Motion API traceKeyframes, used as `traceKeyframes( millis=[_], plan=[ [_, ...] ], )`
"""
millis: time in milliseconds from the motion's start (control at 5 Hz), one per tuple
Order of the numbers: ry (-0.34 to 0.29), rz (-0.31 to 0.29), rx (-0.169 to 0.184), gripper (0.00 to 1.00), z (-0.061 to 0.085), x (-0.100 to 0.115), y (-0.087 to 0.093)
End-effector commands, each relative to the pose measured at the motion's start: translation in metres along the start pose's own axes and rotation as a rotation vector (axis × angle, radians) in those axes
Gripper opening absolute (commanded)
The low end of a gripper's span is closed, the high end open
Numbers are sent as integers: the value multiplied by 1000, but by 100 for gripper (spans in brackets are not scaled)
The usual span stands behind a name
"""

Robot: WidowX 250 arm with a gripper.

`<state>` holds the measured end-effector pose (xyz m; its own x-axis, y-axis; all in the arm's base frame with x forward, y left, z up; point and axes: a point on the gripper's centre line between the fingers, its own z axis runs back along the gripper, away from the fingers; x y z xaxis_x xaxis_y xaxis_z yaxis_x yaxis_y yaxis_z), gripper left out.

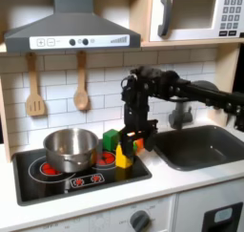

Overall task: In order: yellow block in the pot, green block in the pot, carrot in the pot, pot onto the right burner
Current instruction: 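Put the yellow block in the pot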

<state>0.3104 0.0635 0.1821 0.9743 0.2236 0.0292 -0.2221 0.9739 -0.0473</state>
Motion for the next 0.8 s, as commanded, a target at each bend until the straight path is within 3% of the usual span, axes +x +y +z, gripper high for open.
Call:
traceKeyframes(
  millis=[0, 200, 600],
  plan=[
    [47, -8, 13, 100, -15, 17, 6],
    [67, 10, -3, 100, -24, 24, 9],
    [95, 9, 7, 100, -39, 29, 13]
  ],
)
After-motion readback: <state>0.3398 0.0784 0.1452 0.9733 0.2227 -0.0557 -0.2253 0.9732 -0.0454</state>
